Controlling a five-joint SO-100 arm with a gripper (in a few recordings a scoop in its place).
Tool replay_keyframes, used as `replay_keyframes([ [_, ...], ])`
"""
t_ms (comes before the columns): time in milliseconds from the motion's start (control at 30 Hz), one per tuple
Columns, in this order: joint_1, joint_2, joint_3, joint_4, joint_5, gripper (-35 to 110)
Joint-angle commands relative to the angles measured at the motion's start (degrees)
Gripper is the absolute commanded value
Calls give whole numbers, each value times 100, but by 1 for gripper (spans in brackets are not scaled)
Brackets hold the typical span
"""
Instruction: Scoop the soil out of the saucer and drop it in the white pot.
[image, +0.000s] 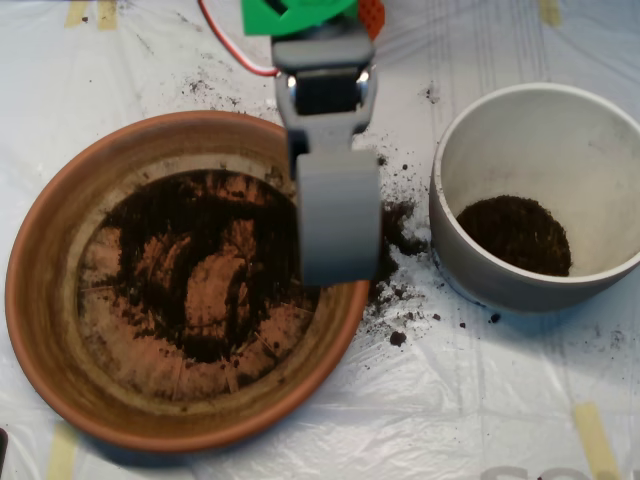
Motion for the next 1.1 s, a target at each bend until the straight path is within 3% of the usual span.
replay_keyframes([
  [0, 422, 589, 773, -413, -44, 47],
  [300, 1046, 396, 2505, -1450, -70, 49],
  [700, 2101, -1441, 1705, -1512, -123, 55],
  [1067, 2593, -2962, -448, -756, -369, 57],
])
